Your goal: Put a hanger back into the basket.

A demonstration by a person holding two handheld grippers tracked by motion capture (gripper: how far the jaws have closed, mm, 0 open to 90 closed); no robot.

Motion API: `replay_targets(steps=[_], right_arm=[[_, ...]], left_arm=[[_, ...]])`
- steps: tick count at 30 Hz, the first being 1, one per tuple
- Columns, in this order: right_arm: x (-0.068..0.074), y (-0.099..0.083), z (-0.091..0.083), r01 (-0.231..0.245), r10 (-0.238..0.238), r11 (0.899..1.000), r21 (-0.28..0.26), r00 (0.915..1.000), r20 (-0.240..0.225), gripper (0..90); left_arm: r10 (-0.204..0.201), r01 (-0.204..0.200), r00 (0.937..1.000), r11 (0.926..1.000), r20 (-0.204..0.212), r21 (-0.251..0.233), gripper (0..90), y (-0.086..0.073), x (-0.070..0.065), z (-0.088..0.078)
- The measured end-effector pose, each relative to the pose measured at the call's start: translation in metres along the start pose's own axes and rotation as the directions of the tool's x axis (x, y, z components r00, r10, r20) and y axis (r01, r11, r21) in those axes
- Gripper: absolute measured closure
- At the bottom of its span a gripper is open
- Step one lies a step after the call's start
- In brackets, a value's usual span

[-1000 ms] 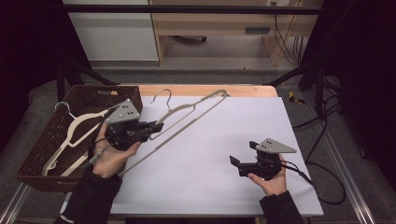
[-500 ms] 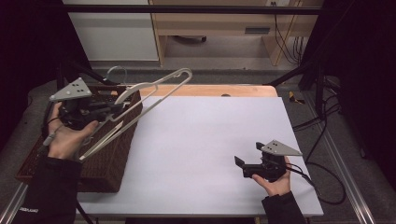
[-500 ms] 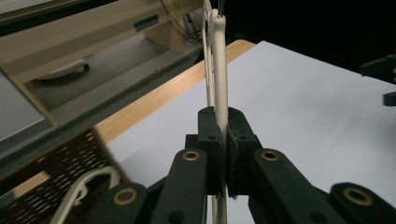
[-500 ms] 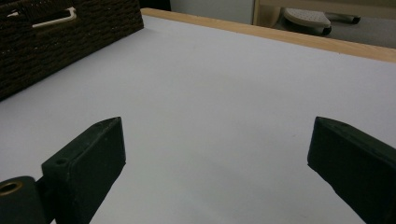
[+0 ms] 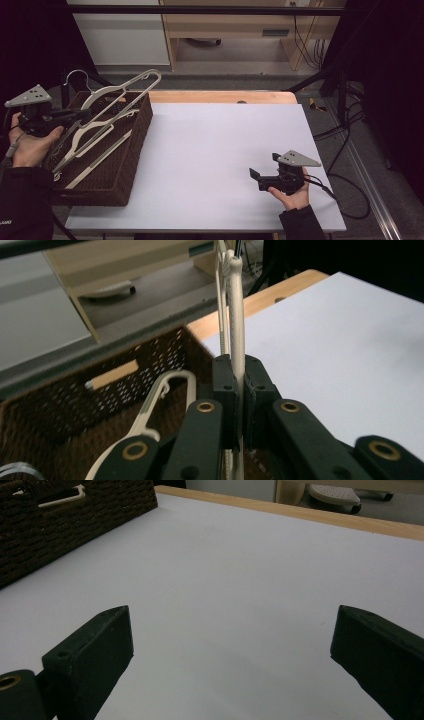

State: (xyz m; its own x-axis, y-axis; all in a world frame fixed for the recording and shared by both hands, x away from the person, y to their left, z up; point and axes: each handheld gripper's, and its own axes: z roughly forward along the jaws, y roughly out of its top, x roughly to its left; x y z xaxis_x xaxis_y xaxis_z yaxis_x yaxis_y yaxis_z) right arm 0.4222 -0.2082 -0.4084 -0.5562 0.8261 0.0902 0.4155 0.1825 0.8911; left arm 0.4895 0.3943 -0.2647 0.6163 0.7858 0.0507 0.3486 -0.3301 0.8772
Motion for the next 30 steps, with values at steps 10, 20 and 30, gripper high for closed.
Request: replay_targets(steps=[10, 20, 30], right_arm=[[0.000, 0.000, 0.001, 0.000, 0.001, 1.000, 0.003, 1.0000, -0.007, 3.6], [0.000, 0.000, 0.001, 0.003, -0.003, 1.000, 0.008, 1.0000, 0.000, 3.4], [0.000, 0.000, 0.001, -0.001, 0.001, 1.000, 0.006, 1.0000, -0.004, 3.3]], left_arm=[[-0.077, 0.076, 0.9969, 0.9963, 0.015, 0.041, 86.3, -0.032, 0.035, 0.004], [-0.110, 0.108, 0.9937, 0.9906, 0.020, 0.084, 86.4, -0.051, 0.053, 0.002], [-0.214, 0.207, 0.9764, 0.9640, 0.028, 0.167, 86.4, -0.082, 0.050, 0.027]])
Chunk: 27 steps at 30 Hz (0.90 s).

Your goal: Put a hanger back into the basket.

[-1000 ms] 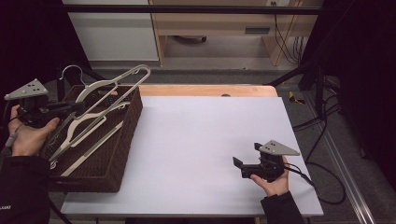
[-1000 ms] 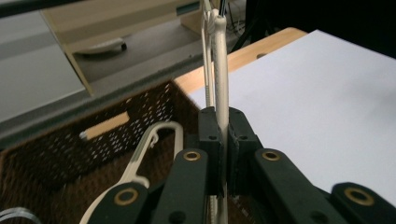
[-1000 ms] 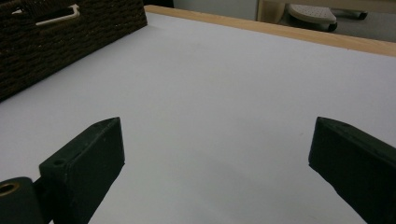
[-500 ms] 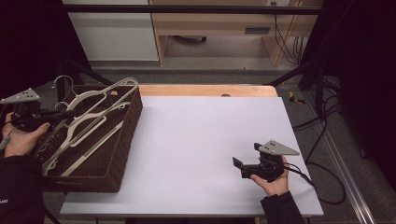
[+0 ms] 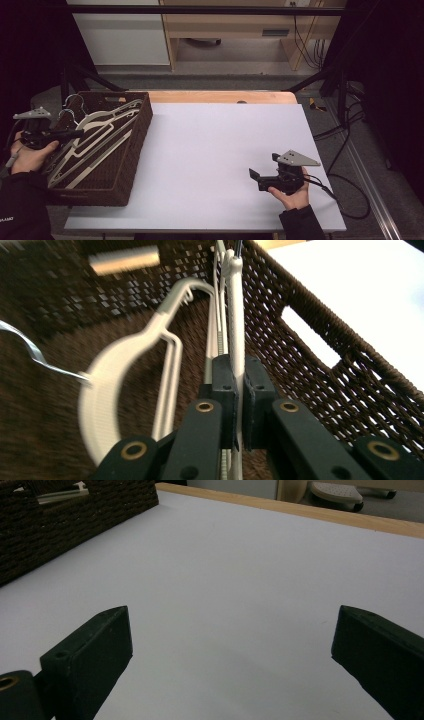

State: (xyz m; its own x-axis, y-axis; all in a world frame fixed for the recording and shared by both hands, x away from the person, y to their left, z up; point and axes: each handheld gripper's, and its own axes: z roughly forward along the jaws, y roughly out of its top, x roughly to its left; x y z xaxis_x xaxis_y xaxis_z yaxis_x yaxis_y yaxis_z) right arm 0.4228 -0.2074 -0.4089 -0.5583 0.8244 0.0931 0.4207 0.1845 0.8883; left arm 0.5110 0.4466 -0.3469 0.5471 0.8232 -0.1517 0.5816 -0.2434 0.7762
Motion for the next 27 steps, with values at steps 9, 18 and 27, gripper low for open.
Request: replay_targets(steps=[9, 18, 27], right_arm=[[0.000, 0.000, 0.000, 0.001, -0.001, 1.000, -0.001, 1.0000, -0.006, 3.3], [0.000, 0.000, 0.000, 0.001, -0.001, 1.000, 0.001, 1.0000, -0.002, 3.3], [0.000, 0.000, 0.001, 0.002, -0.002, 1.000, -0.008, 1.0000, 0.002, 3.2]], left_arm=[[-0.101, 0.104, 0.9938, 0.9916, -0.046, 0.077, 83.9, -0.015, 0.002, 0.013], [-0.178, 0.195, 0.9569, 0.9794, -0.230, 0.054, 64.9, -0.029, 0.004, 0.002], [-0.115, 0.077, 0.9636, 0.9836, -0.241, -0.163, 32.5, -0.030, -0.033, -0.020]])
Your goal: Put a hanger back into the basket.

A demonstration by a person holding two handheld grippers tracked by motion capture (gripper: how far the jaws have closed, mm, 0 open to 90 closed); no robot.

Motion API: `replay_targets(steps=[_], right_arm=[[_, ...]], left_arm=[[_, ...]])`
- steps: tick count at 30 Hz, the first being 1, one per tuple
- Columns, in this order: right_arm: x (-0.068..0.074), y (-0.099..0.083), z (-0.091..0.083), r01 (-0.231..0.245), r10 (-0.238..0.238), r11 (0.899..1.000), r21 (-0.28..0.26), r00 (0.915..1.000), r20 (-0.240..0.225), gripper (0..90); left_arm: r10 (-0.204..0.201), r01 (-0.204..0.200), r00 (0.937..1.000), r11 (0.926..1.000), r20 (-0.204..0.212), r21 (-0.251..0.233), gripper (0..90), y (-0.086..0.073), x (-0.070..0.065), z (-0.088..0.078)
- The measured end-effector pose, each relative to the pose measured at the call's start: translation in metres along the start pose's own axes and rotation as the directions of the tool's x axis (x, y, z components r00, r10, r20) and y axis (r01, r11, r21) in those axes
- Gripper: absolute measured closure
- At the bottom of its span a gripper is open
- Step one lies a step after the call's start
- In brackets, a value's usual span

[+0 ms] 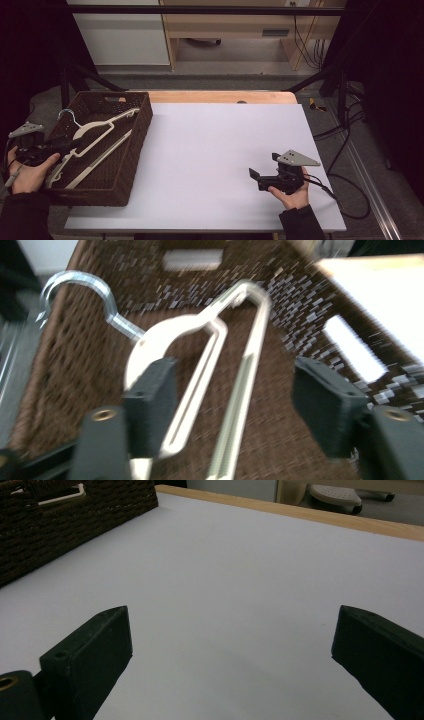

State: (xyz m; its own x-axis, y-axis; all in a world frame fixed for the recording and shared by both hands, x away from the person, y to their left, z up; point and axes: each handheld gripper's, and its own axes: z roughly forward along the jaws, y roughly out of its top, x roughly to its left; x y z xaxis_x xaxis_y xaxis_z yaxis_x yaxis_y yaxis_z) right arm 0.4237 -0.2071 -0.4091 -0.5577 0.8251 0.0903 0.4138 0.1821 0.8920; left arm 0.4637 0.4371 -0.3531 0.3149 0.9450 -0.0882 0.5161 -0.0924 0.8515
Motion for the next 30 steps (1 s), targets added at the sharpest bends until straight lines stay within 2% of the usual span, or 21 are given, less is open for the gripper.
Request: replay_targets(steps=[1, 2, 3, 4, 7, 8, 11, 13, 14, 15, 18, 19, 20, 21, 22, 23, 26, 28, 29, 30], right_arm=[[0.000, 0.000, 0.000, 0.000, 0.000, 1.000, -0.001, 1.0000, 0.001, 3.1], [0.000, 0.000, 0.000, 0.000, 0.000, 1.000, -0.002, 1.0000, -0.001, 3.1], [0.000, 0.000, 0.000, 0.005, -0.005, 1.000, -0.003, 1.0000, -0.004, 3.0], [0.000, 0.000, -0.001, 0.000, 0.000, 1.000, -0.009, 1.0000, -0.004, 3.0], [-0.001, 0.001, -0.002, 0.002, -0.002, 1.000, -0.019, 1.0000, -0.010, 3.0], [-0.001, 0.001, -0.002, 0.002, -0.002, 1.000, -0.019, 1.0000, -0.010, 3.0], [-0.001, 0.001, -0.004, 0.003, -0.003, 0.999, -0.039, 1.0000, -0.008, 2.9], [-0.002, 0.002, -0.005, 0.007, -0.008, 0.999, -0.048, 0.9999, -0.009, 2.5], [-0.002, 0.002, -0.005, 0.007, -0.008, 0.999, -0.048, 0.9999, -0.009, 2.5], [-0.002, 0.002, -0.007, 0.011, -0.011, 0.998, -0.056, 0.9999, -0.008, 2.4], [-0.003, 0.001, -0.009, 0.011, -0.012, 0.998, -0.066, 0.9998, -0.013, 2.4], [-0.004, 0.001, -0.010, 0.007, -0.008, 0.998, -0.070, 0.9999, -0.012, 2.4], [-0.004, 0.001, -0.011, 0.006, -0.007, 0.997, -0.074, 0.9999, -0.015, 2.4], [-0.004, 0.001, -0.012, 0.006, -0.008, 0.997, -0.080, 0.9998, -0.018, 2.4], [-0.005, 0.001, -0.013, 0.007, -0.008, 0.997, -0.082, 0.9998, -0.018, 2.4], [-0.005, 0.001, -0.014, 0.014, -0.016, 0.996, -0.086, 0.9997, -0.019, 2.4], [-0.005, 0.001, -0.017, 0.005, -0.006, 0.996, -0.094, 0.9999, -0.015, 2.4], [-0.006, 0.002, -0.019, 0.004, -0.005, 0.995, -0.100, 0.9999, -0.016, 2.4], [-0.007, 0.002, -0.020, 0.004, -0.006, 0.995, -0.101, 0.9998, -0.017, 2.4], [-0.007, 0.002, -0.021, 0.008, -0.010, 0.995, -0.102, 0.9998, -0.020, 2.9]], left_arm=[[0.006, -0.006, 0.9999, 0.9997, 0.010, -0.025, 29.3, 0.001, -0.006, -0.003], [0.006, -0.006, 0.9999, 0.9997, 0.010, -0.025, 25.5, 0.001, -0.006, -0.003], [0.021, -0.019, 0.9993, 0.9973, 0.032, -0.071, 20.0, 0.001, -0.021, -0.008], [0.022, -0.017, 0.9987, 0.9962, 0.047, -0.086, 16.3, 0.002, -0.029, -0.010], [0.055, -0.045, 0.9951, 0.9920, 0.082, -0.118, 8.5, 0.001, -0.053, -0.012], [0.055, -0.045, 0.9951, 0.9920, 0.082, -0.118, 7.3, 0.001, -0.053, -0.012], [0.101, -0.078, 0.9854, 0.9827, 0.137, -0.168, 5.1, -0.004, -0.085, -0.011], [0.128, -0.097, 0.9798, 0.9757, 0.153, -0.196, 4.0, -0.008, -0.100, -0.009], [0.128, -0.097, 0.9798, 0.9757, 0.153, -0.196, 3.9, -0.008, -0.100, -0.009], [0.148, -0.109, 0.9738, 0.9706, 0.173, -0.214, 3.8, -0.013, -0.115, -0.006], [0.192, -0.148, 0.9616, 0.9645, 0.196, -0.218, 3.5, -0.020, -0.132, -0.002], [0.192, -0.148, 0.9616, 0.9645, 0.196, -0.218, 3.4, -0.020, -0.132, -0.002], [0.218, -0.172, 0.9553, 0.9590, 0.199, -0.225, 3.2, -0.025, -0.142, 0.001], [0.230, -0.185, 0.9530, 0.9576, 0.197, -0.221, 3.2, -0.028, -0.145, 0.003], [0.230, -0.185, 0.9530, 0.9576, 0.197, -0.221, 3.0, -0.028, -0.145, 0.003], [0.226, -0.179, 0.9479, 0.9603, 0.224, -0.214, 2.7, -0.034, -0.150, 0.006], [0.230, -0.193, 0.9515, 0.9634, 0.204, -0.186, 2.7, -0.042, -0.152, 0.011], [0.235, -0.200, 0.9526, 0.9625, 0.193, -0.183, 2.9, -0.043, -0.153, 0.011], [0.239, -0.201, 0.9529, 0.9586, 0.187, -0.202, 3.1, -0.044, -0.153, 0.010], [0.239, -0.201, 0.9529, 0.9586, 0.187, -0.202, 3.1, -0.044, -0.153, 0.010]])
